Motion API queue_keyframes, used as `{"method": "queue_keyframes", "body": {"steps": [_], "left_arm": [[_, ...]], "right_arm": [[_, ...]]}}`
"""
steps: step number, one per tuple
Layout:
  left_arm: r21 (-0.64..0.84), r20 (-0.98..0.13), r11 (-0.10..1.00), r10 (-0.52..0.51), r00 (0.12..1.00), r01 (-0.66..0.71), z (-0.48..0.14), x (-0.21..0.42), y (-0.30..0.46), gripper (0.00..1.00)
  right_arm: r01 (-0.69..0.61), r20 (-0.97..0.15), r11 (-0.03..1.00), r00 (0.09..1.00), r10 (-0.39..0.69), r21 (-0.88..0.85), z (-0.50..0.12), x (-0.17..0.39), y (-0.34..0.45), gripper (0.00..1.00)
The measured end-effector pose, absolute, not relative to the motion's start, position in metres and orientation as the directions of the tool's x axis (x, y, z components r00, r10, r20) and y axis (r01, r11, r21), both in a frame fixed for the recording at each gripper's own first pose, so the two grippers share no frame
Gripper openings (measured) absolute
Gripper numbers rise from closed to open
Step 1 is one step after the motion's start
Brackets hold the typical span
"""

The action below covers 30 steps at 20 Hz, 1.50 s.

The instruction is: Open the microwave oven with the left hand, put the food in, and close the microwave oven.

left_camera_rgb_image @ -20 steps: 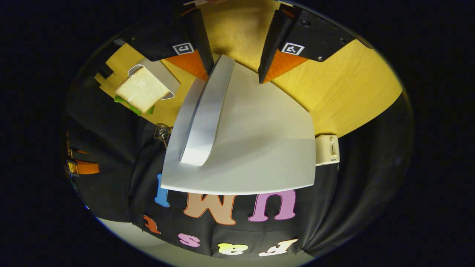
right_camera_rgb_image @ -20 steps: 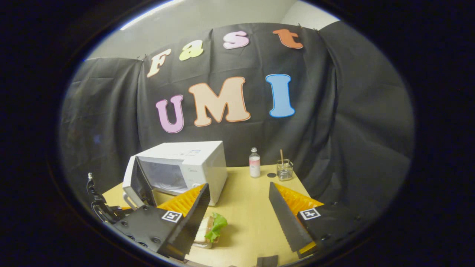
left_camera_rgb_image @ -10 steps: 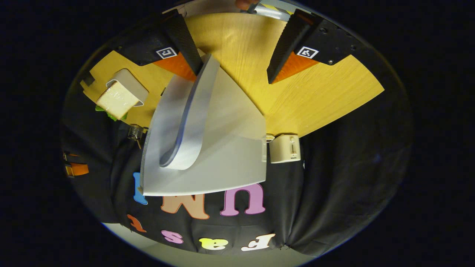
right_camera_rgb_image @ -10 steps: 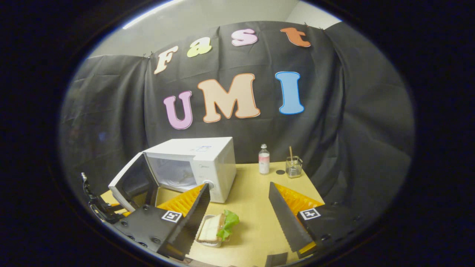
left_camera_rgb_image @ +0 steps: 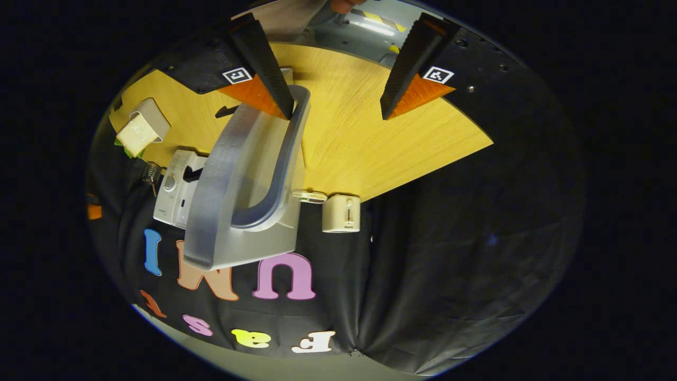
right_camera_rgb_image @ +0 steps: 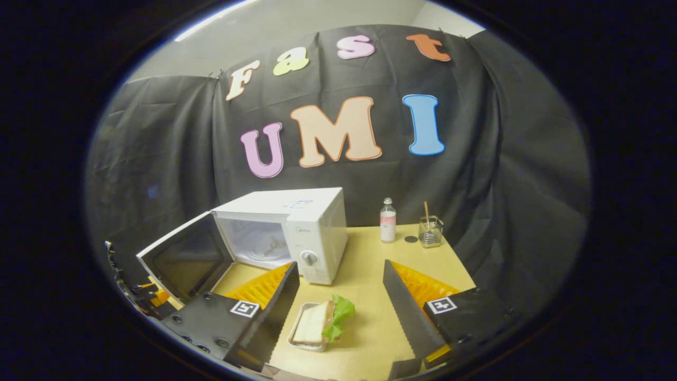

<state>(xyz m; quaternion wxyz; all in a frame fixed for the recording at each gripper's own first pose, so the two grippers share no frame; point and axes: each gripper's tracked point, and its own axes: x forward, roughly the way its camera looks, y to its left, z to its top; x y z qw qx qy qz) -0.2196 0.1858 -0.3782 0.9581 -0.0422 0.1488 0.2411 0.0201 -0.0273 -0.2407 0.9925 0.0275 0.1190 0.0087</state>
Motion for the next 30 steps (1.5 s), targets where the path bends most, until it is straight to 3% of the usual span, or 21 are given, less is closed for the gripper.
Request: {"method": "queue_keyframes", "body": {"steps": [5,10,13,17,18,27,28,30], "left_arm": [[0.03,-0.213,0.793,0.6,0.771,-0.609,-0.333,-0.256,0.231,0.99],[-0.073,-0.152,0.776,0.612,0.776,-0.626,-0.295,-0.262,0.235,0.96],[-0.108,-0.107,0.77,0.62,0.777,-0.629,-0.275,-0.26,0.242,0.96],[-0.03,-0.052,0.74,0.671,0.74,-0.672,-0.254,-0.266,0.253,0.96],[-0.025,-0.037,0.737,0.674,0.738,-0.675,-0.248,-0.265,0.251,0.96],[-0.047,-0.005,0.751,0.659,0.752,-0.658,-0.24,-0.247,0.239,0.96],[-0.05,-0.005,0.75,0.66,0.751,-0.659,-0.241,-0.247,0.239,0.96],[-0.051,-0.01,0.748,0.663,0.749,-0.662,-0.243,-0.245,0.24,0.94]], "right_arm": [[-0.033,-0.326,0.998,0.944,0.051,0.062,-0.276,0.031,-0.021,0.92],[-0.097,-0.491,0.989,0.86,0.14,0.113,-0.321,0.028,-0.005,0.92],[-0.124,-0.594,0.98,0.781,0.193,0.156,-0.348,0.028,-0.002,0.92],[-0.125,-0.709,0.954,0.644,0.287,0.273,-0.379,0.021,0.006,0.93],[-0.122,-0.727,0.948,0.616,0.304,0.292,-0.384,0.019,0.007,0.99],[-0.067,-0.799,0.926,0.486,0.355,0.371,-0.421,0.019,0.002,0.98],[-0.067,-0.806,0.928,0.475,0.353,0.367,-0.426,0.02,0.001,0.91],[-0.065,-0.815,0.928,0.458,0.355,0.368,-0.436,0.021,0.002,0.91]]}}
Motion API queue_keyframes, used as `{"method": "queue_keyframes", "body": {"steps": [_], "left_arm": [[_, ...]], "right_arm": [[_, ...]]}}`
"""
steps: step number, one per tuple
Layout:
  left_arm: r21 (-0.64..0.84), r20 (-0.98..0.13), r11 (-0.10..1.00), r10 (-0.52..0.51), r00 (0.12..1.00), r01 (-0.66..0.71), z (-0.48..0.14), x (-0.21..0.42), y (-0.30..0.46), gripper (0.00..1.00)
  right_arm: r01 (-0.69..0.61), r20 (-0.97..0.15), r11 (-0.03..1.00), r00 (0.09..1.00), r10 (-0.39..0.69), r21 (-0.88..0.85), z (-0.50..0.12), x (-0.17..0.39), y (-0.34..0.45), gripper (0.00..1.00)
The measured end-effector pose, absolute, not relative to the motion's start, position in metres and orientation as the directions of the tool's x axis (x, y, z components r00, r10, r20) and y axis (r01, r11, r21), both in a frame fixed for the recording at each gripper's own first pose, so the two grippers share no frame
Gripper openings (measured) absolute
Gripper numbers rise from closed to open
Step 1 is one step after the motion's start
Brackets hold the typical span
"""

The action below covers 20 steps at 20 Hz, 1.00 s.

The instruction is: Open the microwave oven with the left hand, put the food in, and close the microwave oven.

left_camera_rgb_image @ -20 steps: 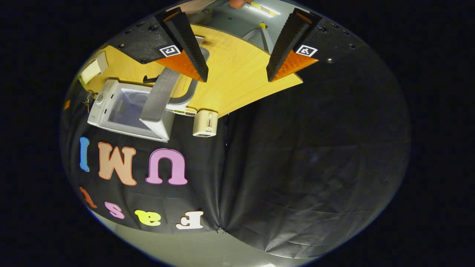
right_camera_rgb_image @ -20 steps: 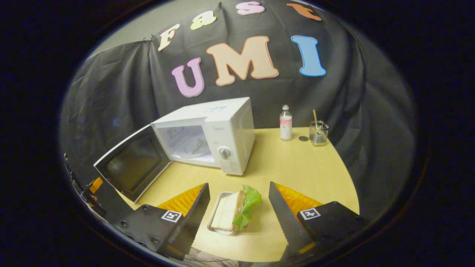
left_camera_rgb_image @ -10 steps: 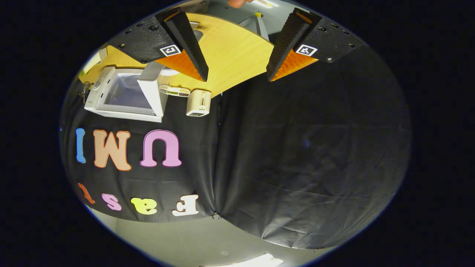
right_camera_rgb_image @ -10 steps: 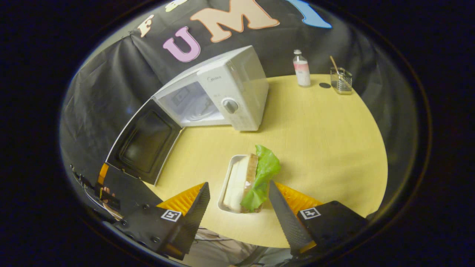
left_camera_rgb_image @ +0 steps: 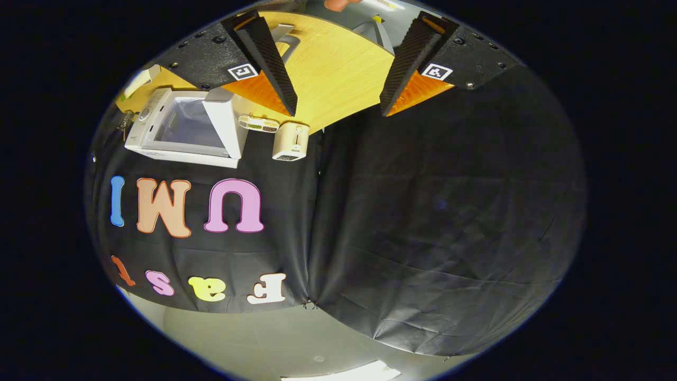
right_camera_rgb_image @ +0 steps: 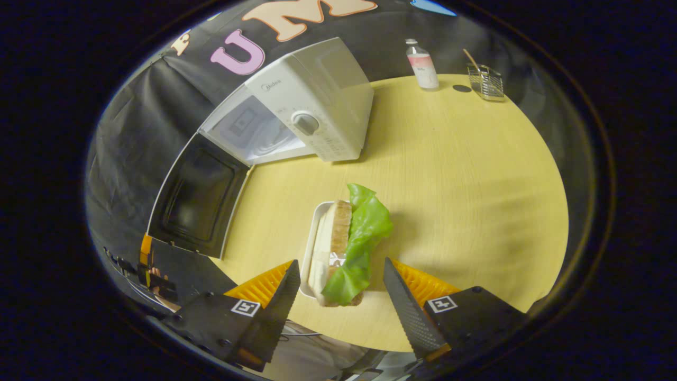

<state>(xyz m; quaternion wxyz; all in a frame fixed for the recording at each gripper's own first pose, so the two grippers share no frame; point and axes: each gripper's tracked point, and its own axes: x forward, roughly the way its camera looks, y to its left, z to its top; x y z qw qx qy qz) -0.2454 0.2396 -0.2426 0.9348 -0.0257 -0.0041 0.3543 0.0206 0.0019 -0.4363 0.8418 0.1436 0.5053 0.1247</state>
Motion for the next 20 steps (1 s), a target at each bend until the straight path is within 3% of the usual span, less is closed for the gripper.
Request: {"method": "queue_keyframes", "body": {"steps": [3,6,20], "left_arm": [[-0.049,-0.015,0.739,0.672,0.741,-0.671,-0.244,-0.246,0.242,0.96],[-0.057,-0.025,0.729,0.682,0.731,-0.683,-0.25,-0.249,0.246,0.96],[-0.043,-0.043,0.767,0.638,0.768,-0.64,-0.262,-0.252,0.239,0.94]], "right_arm": [[-0.042,-0.821,0.919,0.436,0.37,0.392,-0.453,0.021,0.006,0.86],[0.021,-0.793,0.871,0.424,0.437,0.491,-0.456,0.02,0.019,0.44],[0.0,-0.644,0.834,0.635,0.426,0.552,-0.394,0.011,0.03,0.43]]}}
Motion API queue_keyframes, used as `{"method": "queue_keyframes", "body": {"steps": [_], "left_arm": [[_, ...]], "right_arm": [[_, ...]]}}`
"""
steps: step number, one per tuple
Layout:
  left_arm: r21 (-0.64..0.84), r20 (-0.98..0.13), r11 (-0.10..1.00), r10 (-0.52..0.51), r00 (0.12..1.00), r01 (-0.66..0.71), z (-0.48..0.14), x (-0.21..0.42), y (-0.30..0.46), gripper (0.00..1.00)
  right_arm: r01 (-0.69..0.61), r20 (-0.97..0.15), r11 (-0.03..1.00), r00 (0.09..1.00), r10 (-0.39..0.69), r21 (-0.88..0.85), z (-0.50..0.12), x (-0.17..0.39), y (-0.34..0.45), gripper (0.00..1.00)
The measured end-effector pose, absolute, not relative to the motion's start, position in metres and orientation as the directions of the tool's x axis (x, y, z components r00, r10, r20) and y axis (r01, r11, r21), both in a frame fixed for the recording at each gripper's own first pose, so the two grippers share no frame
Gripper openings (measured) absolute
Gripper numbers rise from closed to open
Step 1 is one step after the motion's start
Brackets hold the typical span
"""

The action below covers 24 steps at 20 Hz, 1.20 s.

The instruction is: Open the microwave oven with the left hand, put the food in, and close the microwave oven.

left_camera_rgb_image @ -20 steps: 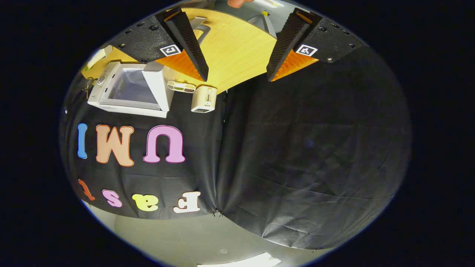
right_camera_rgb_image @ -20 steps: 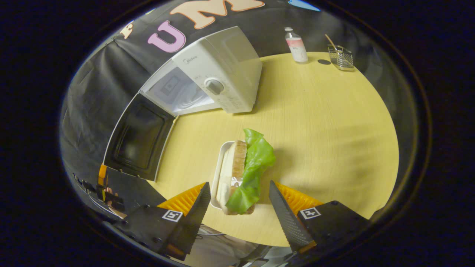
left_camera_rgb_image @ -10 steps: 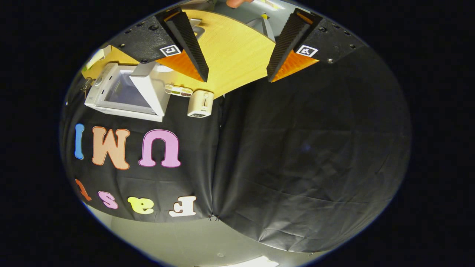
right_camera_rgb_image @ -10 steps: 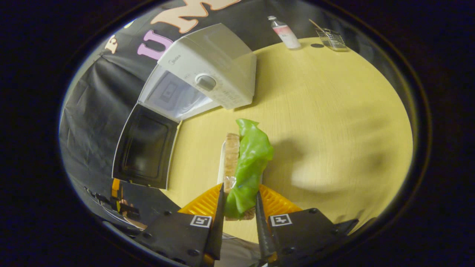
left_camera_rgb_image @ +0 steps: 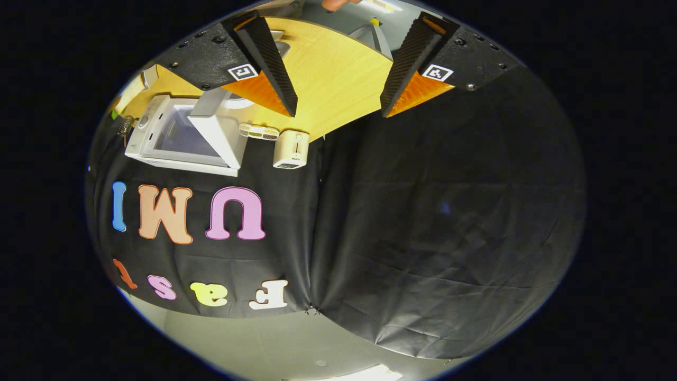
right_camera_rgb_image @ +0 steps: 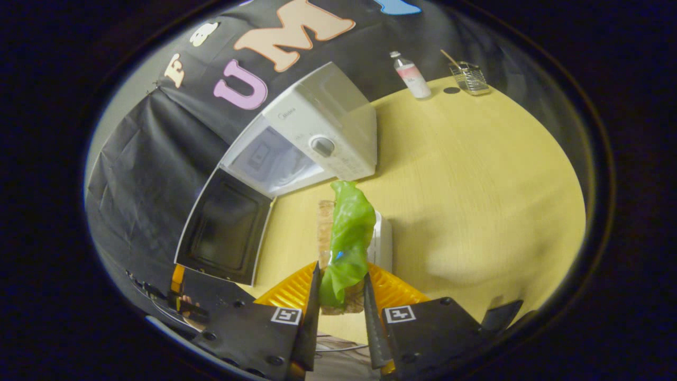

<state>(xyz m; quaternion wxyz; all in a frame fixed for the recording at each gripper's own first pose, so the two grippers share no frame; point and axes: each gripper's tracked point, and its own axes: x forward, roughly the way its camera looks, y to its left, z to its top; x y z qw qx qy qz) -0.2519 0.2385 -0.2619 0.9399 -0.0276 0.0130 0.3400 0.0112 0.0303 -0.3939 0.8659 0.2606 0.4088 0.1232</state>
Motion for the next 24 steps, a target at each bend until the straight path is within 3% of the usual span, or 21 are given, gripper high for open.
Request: {"method": "queue_keyframes", "body": {"steps": [6,12,13,24], "left_arm": [[-0.036,-0.028,0.788,0.614,0.789,-0.615,-0.264,-0.26,0.24,0.96],[-0.05,-0.032,0.8,0.597,0.802,-0.597,-0.27,-0.262,0.246,0.94],[-0.052,-0.033,0.805,0.59,0.806,-0.591,-0.272,-0.261,0.246,0.97],[-0.043,-0.041,0.829,0.556,0.83,-0.557,-0.279,-0.249,0.257,0.94]], "right_arm": [[-0.082,-0.466,0.791,0.769,0.437,0.606,-0.35,0.005,0.051,0.42],[-0.197,-0.26,0.726,0.846,0.465,0.658,-0.325,0.006,0.117,0.42],[-0.217,-0.23,0.721,0.854,0.467,0.658,-0.323,0.006,0.132,0.42],[-0.23,-0.116,0.751,0.919,0.377,0.62,-0.337,0.068,0.265,0.42]]}}
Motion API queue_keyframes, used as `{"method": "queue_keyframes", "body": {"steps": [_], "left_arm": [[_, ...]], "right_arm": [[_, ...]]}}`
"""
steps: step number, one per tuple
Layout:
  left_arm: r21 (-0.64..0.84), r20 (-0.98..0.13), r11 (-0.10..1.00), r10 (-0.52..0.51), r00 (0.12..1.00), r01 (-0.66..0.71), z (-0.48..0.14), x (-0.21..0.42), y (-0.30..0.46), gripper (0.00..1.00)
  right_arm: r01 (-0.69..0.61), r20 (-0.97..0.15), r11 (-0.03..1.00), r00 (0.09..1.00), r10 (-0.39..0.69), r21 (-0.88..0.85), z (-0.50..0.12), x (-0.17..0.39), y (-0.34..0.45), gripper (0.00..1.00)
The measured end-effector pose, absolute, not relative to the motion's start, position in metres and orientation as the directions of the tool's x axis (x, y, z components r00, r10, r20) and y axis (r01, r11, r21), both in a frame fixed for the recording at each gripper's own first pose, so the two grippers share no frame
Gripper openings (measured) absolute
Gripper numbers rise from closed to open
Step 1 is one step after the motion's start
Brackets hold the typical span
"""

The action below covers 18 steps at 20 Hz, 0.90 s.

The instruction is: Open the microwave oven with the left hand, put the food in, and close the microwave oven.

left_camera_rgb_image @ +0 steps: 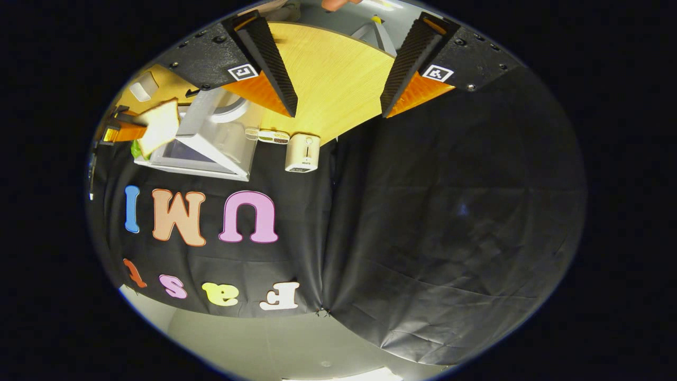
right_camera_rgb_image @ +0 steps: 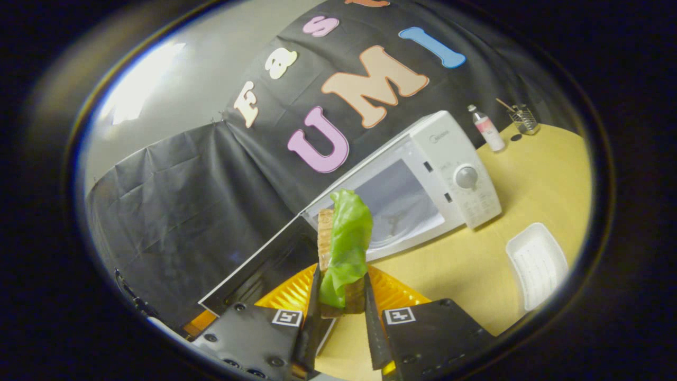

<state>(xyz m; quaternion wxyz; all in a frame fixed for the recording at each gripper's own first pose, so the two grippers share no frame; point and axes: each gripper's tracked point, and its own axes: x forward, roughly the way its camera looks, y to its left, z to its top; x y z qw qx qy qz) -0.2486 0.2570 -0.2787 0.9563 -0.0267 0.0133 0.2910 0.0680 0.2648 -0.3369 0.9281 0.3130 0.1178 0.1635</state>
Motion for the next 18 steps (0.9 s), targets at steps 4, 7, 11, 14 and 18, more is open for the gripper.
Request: {"method": "queue_keyframes", "body": {"steps": [4,7,11,14,18], "left_arm": [[-0.059,-0.062,0.832,0.549,0.834,-0.552,-0.288,-0.244,0.262,0.97],[-0.064,-0.097,0.819,0.564,0.82,-0.571,-0.299,-0.246,0.271,0.97],[-0.059,-0.121,0.809,0.575,0.809,-0.584,-0.307,-0.248,0.276,0.97],[-0.05,-0.134,0.804,0.583,0.801,-0.593,-0.311,-0.249,0.28,0.97],[-0.056,-0.147,0.804,0.58,0.801,-0.592,-0.316,-0.246,0.281,0.97]], "right_arm": [[-0.226,-0.093,0.74,0.927,0.363,0.633,-0.336,0.11,0.298,0.42],[-0.169,-0.093,0.754,0.952,0.292,0.635,-0.341,0.153,0.311,0.42],[-0.087,-0.16,0.745,0.954,0.254,0.661,-0.366,0.202,0.321,0.42],[-0.034,-0.203,0.754,0.954,0.219,0.656,-0.383,0.229,0.318,0.42],[0.032,-0.218,0.754,0.965,0.148,0.656,-0.398,0.261,0.305,0.42]]}}
